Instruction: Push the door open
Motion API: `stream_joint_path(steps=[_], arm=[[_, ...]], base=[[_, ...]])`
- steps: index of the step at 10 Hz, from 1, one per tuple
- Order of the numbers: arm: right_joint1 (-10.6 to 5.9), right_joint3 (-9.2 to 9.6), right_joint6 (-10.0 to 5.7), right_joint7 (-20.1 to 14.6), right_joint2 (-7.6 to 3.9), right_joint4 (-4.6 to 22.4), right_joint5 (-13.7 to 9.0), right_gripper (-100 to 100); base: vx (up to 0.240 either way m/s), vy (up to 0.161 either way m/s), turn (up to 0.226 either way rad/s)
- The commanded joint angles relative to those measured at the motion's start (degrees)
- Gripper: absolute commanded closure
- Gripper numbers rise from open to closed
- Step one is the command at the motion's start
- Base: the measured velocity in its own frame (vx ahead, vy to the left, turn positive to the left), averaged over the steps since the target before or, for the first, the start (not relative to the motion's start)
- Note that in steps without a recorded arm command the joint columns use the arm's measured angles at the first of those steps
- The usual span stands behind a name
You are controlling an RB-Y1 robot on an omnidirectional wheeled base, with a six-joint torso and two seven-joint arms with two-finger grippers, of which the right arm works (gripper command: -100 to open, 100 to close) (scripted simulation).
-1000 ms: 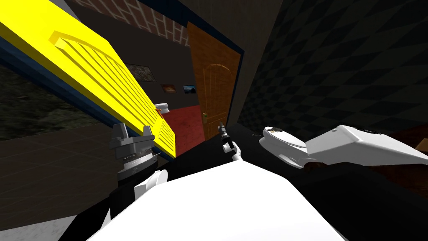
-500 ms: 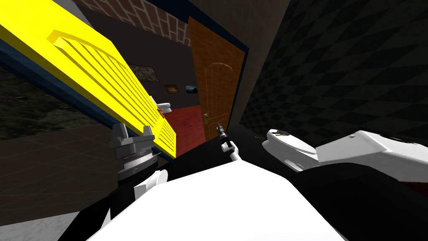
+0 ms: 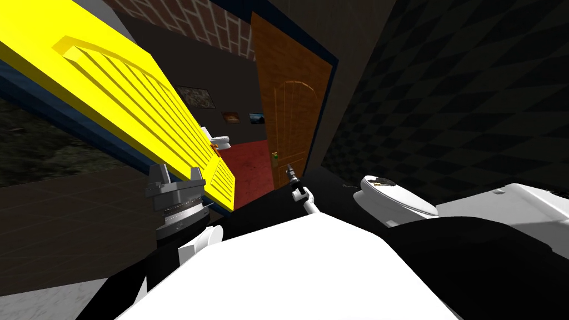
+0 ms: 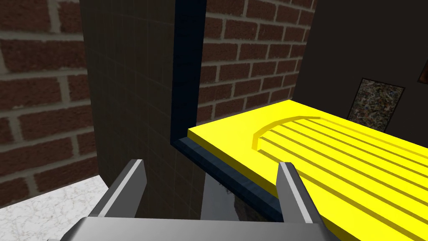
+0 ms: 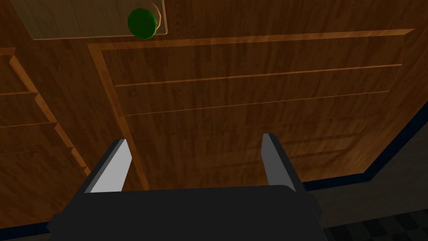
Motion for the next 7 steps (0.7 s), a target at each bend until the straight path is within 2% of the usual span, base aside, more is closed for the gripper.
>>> stream_joint_path(steps=[1, 2, 7], arm=[[-0.98, 0.14, 0.22, -0.22, 0.2, 1.72, 0.22, -100], [-2.37, 0.25, 0.27, -0.42, 0.53, 4.23, 0.48, -100], [-5.31, 0.47, 0.38, -0.84, 1.44, 9.55, 1.05, -100]], base=[[0.083, -0.034, 0.058], [0.103, -0.052, 0.122], [0.104, -0.05, 0.058]])
